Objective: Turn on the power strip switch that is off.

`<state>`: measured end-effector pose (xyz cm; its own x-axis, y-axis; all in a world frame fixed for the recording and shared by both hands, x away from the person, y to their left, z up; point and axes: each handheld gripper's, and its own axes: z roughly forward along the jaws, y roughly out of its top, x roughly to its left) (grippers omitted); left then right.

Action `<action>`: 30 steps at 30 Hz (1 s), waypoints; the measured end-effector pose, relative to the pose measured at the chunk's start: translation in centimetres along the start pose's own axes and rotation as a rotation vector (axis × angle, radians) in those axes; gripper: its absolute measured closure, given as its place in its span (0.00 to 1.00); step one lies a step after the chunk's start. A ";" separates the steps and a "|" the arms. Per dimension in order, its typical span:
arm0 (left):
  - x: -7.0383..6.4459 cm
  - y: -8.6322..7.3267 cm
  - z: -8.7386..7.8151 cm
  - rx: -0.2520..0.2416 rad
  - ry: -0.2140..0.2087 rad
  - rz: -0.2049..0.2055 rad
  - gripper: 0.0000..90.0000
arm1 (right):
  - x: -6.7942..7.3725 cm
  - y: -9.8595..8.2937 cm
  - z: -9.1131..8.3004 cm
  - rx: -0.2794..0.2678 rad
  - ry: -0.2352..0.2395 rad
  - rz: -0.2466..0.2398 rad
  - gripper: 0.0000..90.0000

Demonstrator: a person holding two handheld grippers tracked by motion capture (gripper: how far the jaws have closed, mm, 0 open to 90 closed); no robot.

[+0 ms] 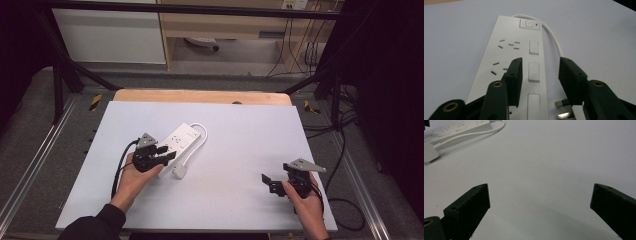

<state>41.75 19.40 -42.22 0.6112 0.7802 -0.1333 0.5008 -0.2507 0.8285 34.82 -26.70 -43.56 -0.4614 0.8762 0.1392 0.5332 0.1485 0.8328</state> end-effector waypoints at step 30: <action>0.1 0.8 -0.3 -0.063 -0.010 -0.071 0.08 | 0.0 0.0 0.0 0.001 0.001 -0.001 0.03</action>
<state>42.04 19.47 -41.41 0.5816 0.7891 -0.1977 0.5038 -0.1585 0.8492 34.82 -26.65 -43.56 -0.4628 0.8754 0.1393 0.5336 0.1496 0.8324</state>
